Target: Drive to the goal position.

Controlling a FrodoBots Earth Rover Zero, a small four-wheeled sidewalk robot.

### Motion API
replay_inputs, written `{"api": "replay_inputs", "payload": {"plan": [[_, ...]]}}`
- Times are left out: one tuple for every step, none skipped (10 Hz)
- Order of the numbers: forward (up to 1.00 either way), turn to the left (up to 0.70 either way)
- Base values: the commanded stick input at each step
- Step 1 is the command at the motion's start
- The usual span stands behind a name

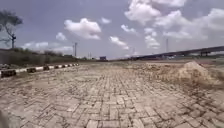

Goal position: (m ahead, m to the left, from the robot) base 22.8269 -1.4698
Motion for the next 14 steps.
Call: {"api": "replay_inputs", "payload": {"plan": [[1.00, 0.40], [1.00, 0.40], [1.00, 0.40], [1.00, 0.00], [1.00, 0.00], [1.00, 0.00], [1.00, 0.00], [1.00, 0.00], [1.00, 0.00], [1.00, 0.00], [1.00, 0.00], [1.00, 0.00], [1.00, 0.00], [1.00, 0.00]]}}
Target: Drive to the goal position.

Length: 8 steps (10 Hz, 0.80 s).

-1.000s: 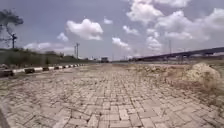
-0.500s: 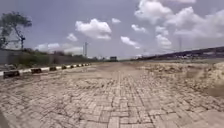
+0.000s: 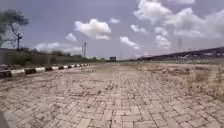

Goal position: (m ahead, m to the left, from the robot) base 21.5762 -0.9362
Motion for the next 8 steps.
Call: {"api": "replay_inputs", "payload": {"plan": [[1.00, 0.00], [1.00, 0.00], [1.00, 0.00], [1.00, 0.00], [1.00, 0.00], [1.00, 0.00], [1.00, 0.00], [1.00, 0.00]]}}
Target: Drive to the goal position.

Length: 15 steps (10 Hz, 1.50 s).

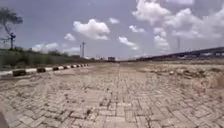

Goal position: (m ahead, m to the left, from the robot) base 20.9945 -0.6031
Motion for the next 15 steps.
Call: {"api": "replay_inputs", "payload": {"plan": [[1.00, 0.00], [1.00, 0.00], [1.00, 0.00], [1.00, 0.00], [1.00, 0.00], [1.00, 0.00], [1.00, 0.00], [1.00, 0.00], [1.00, 0.00], [1.00, 0.00], [1.00, 0.00], [1.00, 0.00], [1.00, 0.00], [1.00, 0.00], [1.00, 0.00]]}}
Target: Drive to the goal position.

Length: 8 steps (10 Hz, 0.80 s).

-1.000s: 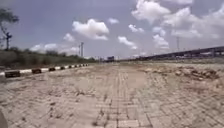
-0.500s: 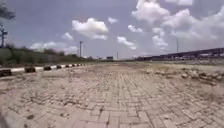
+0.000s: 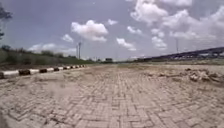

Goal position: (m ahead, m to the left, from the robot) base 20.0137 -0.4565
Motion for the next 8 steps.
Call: {"api": "replay_inputs", "payload": {"plan": [[1.00, 0.00], [1.00, 0.00], [1.00, 0.00], [1.00, 0.00], [1.00, 0.00], [1.00, 0.00], [1.00, 0.00], [1.00, 0.00]]}}
